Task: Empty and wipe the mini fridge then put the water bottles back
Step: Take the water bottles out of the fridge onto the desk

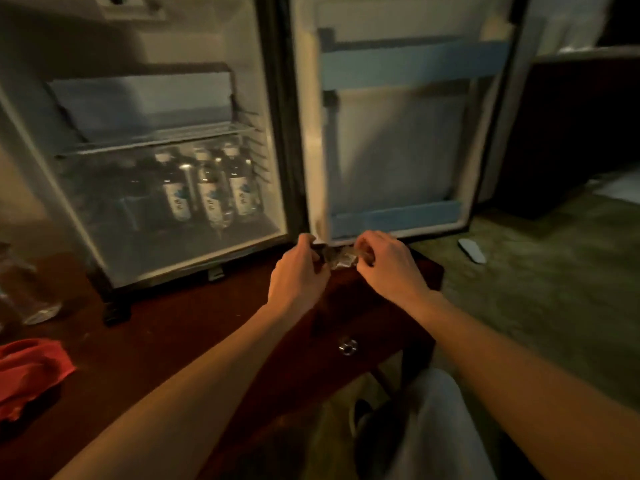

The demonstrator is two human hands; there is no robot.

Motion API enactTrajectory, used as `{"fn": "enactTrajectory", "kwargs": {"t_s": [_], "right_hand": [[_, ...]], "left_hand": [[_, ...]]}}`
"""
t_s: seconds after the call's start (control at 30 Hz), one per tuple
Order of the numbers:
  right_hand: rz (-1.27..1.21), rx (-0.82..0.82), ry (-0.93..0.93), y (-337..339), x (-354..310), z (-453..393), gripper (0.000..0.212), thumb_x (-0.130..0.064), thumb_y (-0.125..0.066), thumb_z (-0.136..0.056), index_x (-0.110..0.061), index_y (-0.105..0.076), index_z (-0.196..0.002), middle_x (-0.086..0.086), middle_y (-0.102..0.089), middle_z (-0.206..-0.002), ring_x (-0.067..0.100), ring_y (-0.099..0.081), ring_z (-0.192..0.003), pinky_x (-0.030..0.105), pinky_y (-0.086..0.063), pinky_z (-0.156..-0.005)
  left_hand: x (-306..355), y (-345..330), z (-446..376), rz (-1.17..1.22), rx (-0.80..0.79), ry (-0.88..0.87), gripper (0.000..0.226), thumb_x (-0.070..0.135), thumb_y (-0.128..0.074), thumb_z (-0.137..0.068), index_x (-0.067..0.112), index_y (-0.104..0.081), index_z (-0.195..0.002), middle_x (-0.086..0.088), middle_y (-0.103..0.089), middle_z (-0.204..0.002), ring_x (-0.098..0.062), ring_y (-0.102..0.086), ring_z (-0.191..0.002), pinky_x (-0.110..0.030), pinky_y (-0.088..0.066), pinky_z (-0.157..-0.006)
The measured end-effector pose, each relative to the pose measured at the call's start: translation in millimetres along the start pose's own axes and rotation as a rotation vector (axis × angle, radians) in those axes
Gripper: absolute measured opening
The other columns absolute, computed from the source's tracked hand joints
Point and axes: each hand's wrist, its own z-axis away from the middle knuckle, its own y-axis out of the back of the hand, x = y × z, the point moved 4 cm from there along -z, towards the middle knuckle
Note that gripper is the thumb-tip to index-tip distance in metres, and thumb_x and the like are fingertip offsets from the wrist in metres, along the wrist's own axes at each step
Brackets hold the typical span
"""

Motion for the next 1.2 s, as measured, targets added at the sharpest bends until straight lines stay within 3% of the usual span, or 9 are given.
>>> {"fn": "enactTrajectory", "kwargs": {"t_s": [0.07, 0.27, 0.53, 0.63, 0.97, 1.2], "right_hand": [[0.008, 0.025, -0.097, 23.3, 37.5, 29.6, 0.023, -0.009, -0.067, -0.081, -0.018, -0.059, -0.101, -0.009, -0.053, -0.091, 0.009, -0.051, -0.085, 0.023, -0.039, -0.076], [0.029, 0.133, -0.371, 84.3, 148.2, 122.3, 0.024, -0.01, -0.067, -0.083, -0.022, -0.053, -0.098, -0.002, -0.064, -0.088, 0.019, -0.062, -0.083, 0.039, -0.054, -0.075], [0.06, 0.231, -0.741, 121.1, 291.5, 250.7, 0.014, -0.007, -0.065, -0.086, -0.014, -0.063, -0.098, 0.001, -0.067, -0.092, 0.016, -0.063, -0.084, 0.034, -0.054, -0.077], [0.077, 0.237, -0.884, 126.8, 340.9, 295.7, 0.015, -0.005, -0.065, -0.087, -0.016, -0.065, -0.098, -0.004, -0.064, -0.092, 0.011, -0.06, -0.085, 0.024, -0.05, -0.074], [0.178, 0.21, -1.225, 107.1, 470.2, 384.6, 0.012, -0.011, -0.067, -0.087, -0.018, -0.064, -0.096, -0.005, -0.055, -0.098, 0.008, -0.054, -0.084, 0.022, -0.045, -0.072], [0.251, 0.18, -1.277, 72.0, 553.2, 382.9, 0.009, -0.012, -0.064, -0.088, -0.014, -0.065, -0.097, -0.001, -0.057, -0.093, 0.011, -0.049, -0.079, 0.015, -0.028, -0.057]], "left_hand": [[33.6, -33.1, 5.5, 0.014, -0.061, -0.055, 0.037, 0.03, -0.066, -0.083, 0.024, -0.049, -0.115, 0.005, -0.069, -0.097, -0.022, -0.065, -0.092, -0.041, -0.053, -0.076], [138.6, -144.7, 34.7, -0.002, -0.262, -0.237, 0.01, 0.034, -0.06, -0.088, 0.025, -0.056, -0.093, 0.003, -0.068, -0.091, -0.023, -0.065, -0.087, -0.041, -0.054, -0.076], [228.6, -304.7, 89.4, 0.068, -0.553, -0.347, 0.01, 0.032, -0.061, -0.088, 0.024, -0.056, -0.088, 0.004, -0.064, -0.083, -0.019, -0.063, -0.078, -0.042, -0.056, -0.071], [253.0, -365.5, 109.7, 0.077, -0.636, -0.37, 0.01, 0.029, -0.063, -0.087, 0.022, -0.057, -0.091, 0.004, -0.065, -0.085, -0.018, -0.063, -0.079, -0.041, -0.055, -0.073], [274.6, -531.7, 160.5, 0.039, -0.915, -0.44, 0.034, 0.034, -0.063, -0.089, 0.024, -0.055, -0.12, 0.003, -0.06, -0.119, -0.015, -0.058, -0.107, -0.039, -0.055, -0.086], [255.4, -609.3, 158.1, -0.087, -1.007, -0.47, 0.054, 0.039, -0.062, -0.09, 0.023, -0.045, -0.139, -0.001, -0.051, -0.138, -0.019, -0.05, -0.123, -0.045, -0.048, -0.099]]}}
